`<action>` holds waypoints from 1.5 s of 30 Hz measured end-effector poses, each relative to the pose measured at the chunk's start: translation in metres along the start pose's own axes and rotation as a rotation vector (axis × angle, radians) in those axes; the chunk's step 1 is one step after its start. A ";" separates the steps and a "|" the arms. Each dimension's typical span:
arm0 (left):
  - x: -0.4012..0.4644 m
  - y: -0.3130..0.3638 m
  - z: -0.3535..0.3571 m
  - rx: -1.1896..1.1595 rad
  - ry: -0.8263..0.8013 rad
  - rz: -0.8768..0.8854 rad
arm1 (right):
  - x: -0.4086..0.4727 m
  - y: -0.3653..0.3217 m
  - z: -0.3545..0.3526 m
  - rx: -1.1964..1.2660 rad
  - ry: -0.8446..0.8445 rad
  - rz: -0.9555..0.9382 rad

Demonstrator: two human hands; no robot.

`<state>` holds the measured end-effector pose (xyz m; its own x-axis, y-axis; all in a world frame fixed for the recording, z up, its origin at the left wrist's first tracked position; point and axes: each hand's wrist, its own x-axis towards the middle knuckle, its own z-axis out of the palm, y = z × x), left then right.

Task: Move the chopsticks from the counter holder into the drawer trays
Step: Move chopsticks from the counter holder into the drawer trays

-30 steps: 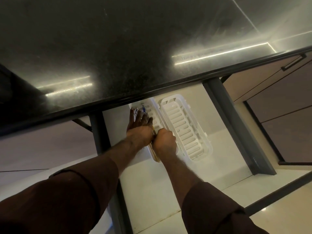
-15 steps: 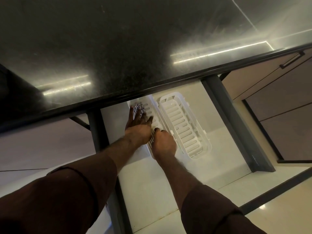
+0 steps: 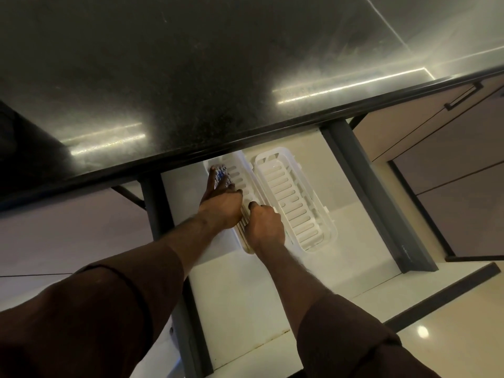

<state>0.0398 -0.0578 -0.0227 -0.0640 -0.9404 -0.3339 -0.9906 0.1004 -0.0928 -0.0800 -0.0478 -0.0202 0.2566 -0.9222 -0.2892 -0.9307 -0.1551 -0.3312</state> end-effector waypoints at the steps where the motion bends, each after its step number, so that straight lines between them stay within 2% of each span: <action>1: -0.002 -0.001 -0.004 -0.016 0.005 -0.002 | 0.000 -0.001 -0.006 0.022 -0.002 -0.009; 3: -0.004 -0.004 -0.014 -0.191 -0.015 -0.016 | -0.001 -0.002 -0.021 0.093 0.007 -0.019; 6: -0.014 -0.007 -0.033 -0.559 -0.031 -0.066 | -0.001 -0.001 -0.048 0.202 0.108 0.009; 8: -0.024 -0.008 -0.049 -0.730 0.040 -0.112 | -0.003 -0.002 -0.068 0.229 0.175 0.001; 11: -0.042 -0.013 -0.075 -0.828 0.198 -0.129 | -0.006 -0.014 -0.099 0.239 0.193 -0.043; 13: -0.055 -0.024 -0.097 -0.828 0.319 -0.108 | -0.012 -0.028 -0.122 0.268 0.207 -0.064; 16: -0.077 -0.048 -0.134 -0.769 0.472 -0.047 | -0.025 -0.057 -0.156 0.370 0.318 -0.135; 21: -0.132 -0.104 -0.195 -0.730 0.706 -0.078 | -0.052 -0.128 -0.202 0.426 0.437 -0.274; 25: -0.186 -0.161 -0.217 -0.777 0.842 -0.094 | -0.078 -0.198 -0.216 0.433 0.514 -0.368; 31: -0.268 -0.259 -0.216 -0.750 0.875 -0.085 | -0.110 -0.316 -0.198 0.460 0.569 -0.463; 37: -0.315 -0.349 -0.206 -0.769 0.929 -0.173 | -0.122 -0.417 -0.168 0.489 0.508 -0.536; 45: -0.314 -0.403 -0.186 -0.804 0.919 -0.213 | -0.092 -0.482 -0.137 0.441 0.454 -0.550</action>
<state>0.4368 0.1368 0.2944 0.3675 -0.8251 0.4292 -0.7640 -0.0046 0.6452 0.3095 0.0632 0.2892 0.4265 -0.8232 0.3749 -0.4923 -0.5589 -0.6673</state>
